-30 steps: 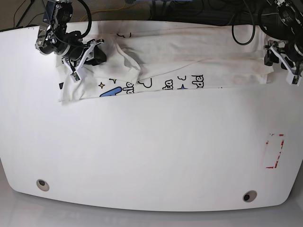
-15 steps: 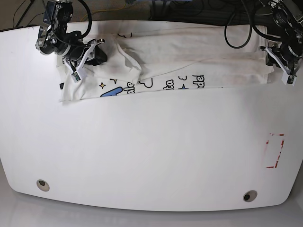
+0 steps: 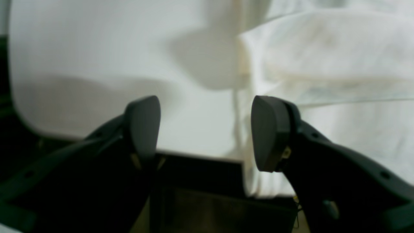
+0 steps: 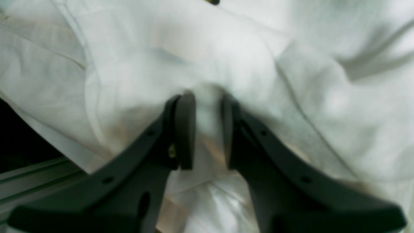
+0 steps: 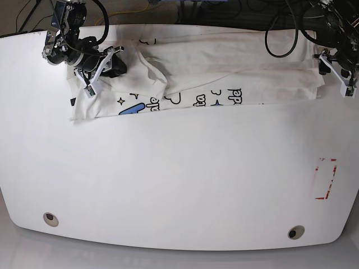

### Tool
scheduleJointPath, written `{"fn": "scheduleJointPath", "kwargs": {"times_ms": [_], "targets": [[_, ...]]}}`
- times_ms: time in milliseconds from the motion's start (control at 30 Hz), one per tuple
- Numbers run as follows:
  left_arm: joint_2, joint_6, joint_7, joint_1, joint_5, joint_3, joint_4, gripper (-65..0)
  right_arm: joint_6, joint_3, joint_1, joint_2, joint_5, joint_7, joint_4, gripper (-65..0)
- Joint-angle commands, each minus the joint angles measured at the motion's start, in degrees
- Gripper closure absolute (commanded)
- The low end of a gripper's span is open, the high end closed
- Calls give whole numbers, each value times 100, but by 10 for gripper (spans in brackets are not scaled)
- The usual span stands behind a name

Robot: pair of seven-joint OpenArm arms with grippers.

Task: Layout the t-shirt on the table in an organized manner, then fold the t-shirt properly
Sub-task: 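Regrasp the shirt's folded end with the left gripper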

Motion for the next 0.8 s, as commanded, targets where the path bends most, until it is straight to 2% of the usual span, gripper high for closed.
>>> {"fn": "scheduleJointPath", "kwargs": {"times_ms": [0,200,400,633,767], "targets": [[-95,-6,-57,-27,-63,68,-118,-415,-12,9,-35,43,-89,-135,24,-144],[-77,-6,-110,-79,-186,323,-628,-415,-12,9,-35,43,-80,-135,24,-144],[-59,-6,-426,-185,-133,481,-1094,-415,-12,26,-35,43,-80,-135,24,-144],[-68,-6,-444,-281,-159,498,-1481,-414,-12,26,-44,60,-80,-135,24,-144],[-77,-6,-444,-396,-142,534,-1524,-369,-12,26,-44,60,-80,-135,24,-144]]}}
